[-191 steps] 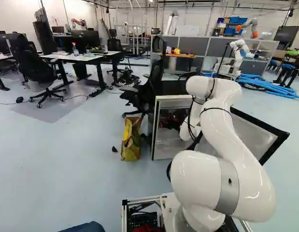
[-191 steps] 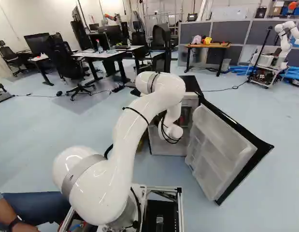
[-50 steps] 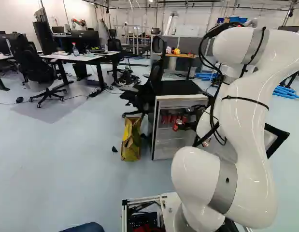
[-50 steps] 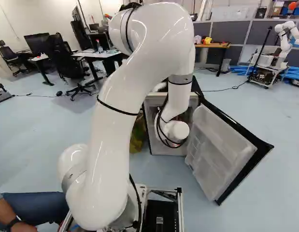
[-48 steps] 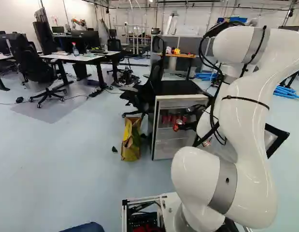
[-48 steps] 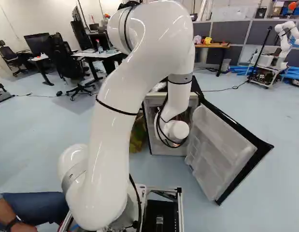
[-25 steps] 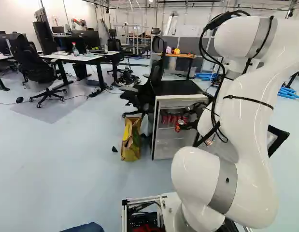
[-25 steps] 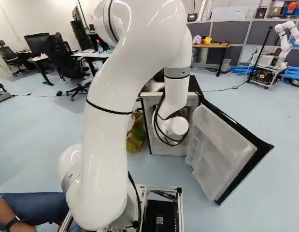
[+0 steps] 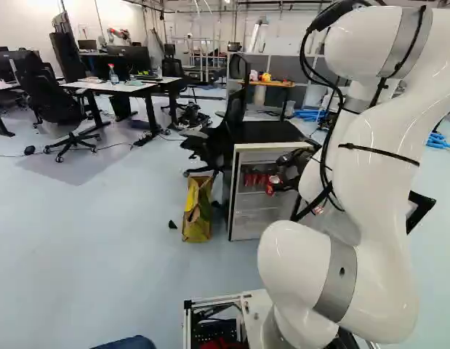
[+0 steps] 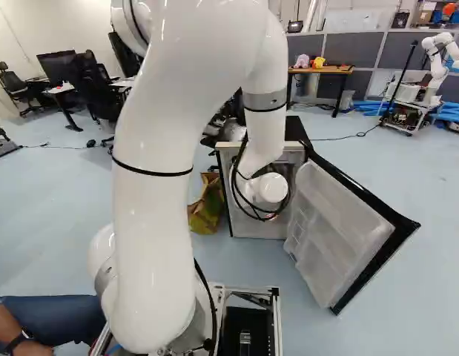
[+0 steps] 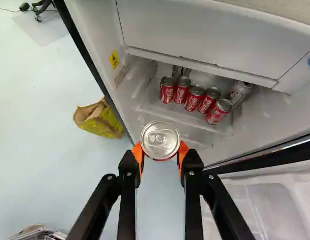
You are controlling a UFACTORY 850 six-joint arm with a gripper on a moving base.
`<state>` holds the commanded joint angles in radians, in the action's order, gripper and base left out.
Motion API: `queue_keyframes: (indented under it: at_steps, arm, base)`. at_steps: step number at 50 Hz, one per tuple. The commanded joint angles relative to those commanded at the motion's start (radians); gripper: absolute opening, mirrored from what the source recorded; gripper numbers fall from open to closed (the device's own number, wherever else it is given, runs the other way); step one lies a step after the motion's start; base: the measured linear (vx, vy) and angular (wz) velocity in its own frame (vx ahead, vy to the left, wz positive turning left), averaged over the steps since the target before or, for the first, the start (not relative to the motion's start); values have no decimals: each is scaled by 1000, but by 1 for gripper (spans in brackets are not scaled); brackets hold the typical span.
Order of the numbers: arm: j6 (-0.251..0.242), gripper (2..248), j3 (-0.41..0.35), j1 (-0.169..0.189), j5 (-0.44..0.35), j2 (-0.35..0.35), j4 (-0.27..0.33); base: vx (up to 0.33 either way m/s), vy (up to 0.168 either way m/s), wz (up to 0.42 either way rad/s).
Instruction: Grab a drink from the fridge
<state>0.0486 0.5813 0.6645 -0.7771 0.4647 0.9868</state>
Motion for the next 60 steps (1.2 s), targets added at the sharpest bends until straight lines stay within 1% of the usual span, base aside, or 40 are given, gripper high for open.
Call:
queue_keyframes:
  at_steps: [17, 37, 51, 60]
  arm:
    - [0, 91, -28, 0, 2, -69, 0]
    - [0, 91, -59, -1, 29, -151, -4]
    - [0, 91, -79, -1, 54, -207, -17]
    - [0, 91, -90, -2, 58, -244, -42]
  base:
    - [0, 0, 0]
    - [0, 0, 0]
    - [0, 0, 0]
    - [0, 0, 0]
